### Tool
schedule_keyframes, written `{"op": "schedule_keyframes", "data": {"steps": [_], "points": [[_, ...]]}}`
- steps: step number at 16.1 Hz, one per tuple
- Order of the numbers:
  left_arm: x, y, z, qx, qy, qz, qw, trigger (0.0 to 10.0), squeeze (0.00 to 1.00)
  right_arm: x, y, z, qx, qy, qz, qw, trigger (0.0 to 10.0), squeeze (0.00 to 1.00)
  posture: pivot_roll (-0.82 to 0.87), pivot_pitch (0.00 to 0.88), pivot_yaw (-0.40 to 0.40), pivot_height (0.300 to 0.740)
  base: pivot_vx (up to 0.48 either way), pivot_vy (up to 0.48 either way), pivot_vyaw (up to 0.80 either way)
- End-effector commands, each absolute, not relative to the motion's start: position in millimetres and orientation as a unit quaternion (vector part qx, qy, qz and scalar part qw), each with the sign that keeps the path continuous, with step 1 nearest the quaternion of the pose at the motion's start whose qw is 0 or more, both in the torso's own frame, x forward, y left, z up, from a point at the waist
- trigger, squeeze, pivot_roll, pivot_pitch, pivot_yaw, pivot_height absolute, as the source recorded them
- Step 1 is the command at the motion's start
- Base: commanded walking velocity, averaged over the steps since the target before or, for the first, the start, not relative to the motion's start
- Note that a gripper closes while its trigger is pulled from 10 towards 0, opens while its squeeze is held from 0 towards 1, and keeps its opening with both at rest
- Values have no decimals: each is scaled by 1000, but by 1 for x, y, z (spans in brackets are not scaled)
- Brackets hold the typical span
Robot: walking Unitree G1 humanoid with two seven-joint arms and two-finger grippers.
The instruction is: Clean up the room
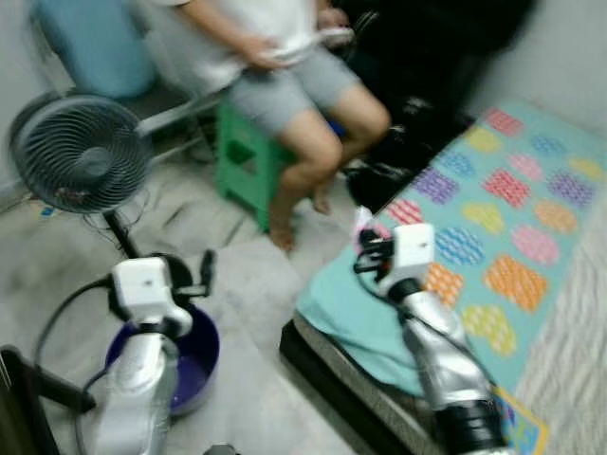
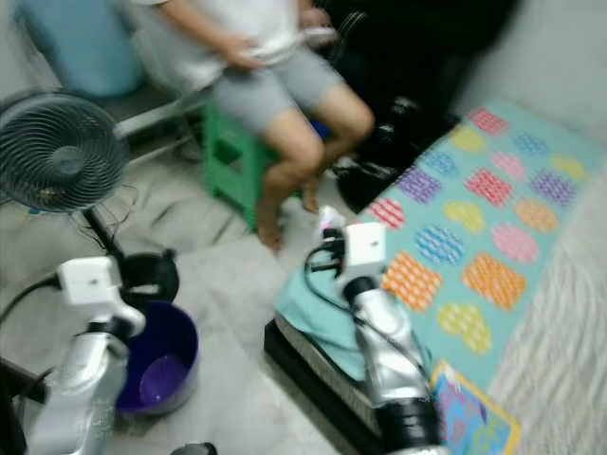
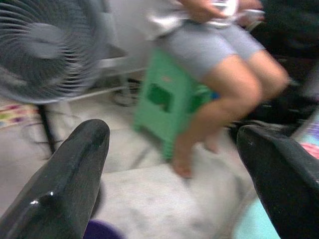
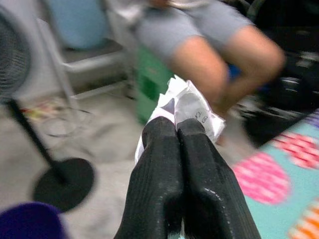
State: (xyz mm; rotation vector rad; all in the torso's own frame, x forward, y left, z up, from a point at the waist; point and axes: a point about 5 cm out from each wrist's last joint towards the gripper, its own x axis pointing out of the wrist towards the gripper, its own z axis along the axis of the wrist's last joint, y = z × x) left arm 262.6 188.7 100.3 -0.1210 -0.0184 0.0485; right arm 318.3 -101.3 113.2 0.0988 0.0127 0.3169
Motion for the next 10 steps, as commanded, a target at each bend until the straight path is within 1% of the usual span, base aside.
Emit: {"op": "schedule_keyframes", "data": {"steps": [1, 10], "points": [[262, 184, 99, -62, -6, 21, 998, 10000, 0, 319, -109, 115, 44, 3, 150, 988, 10000, 0, -29, 103, -80, 740, 0, 0, 800], [265, 183, 99, -56, -8, 15, 998, 10000, 0, 320, -107, 115, 45, 3, 157, 987, 10000, 0, -27, 91, -81, 740, 0, 0, 800]]}}
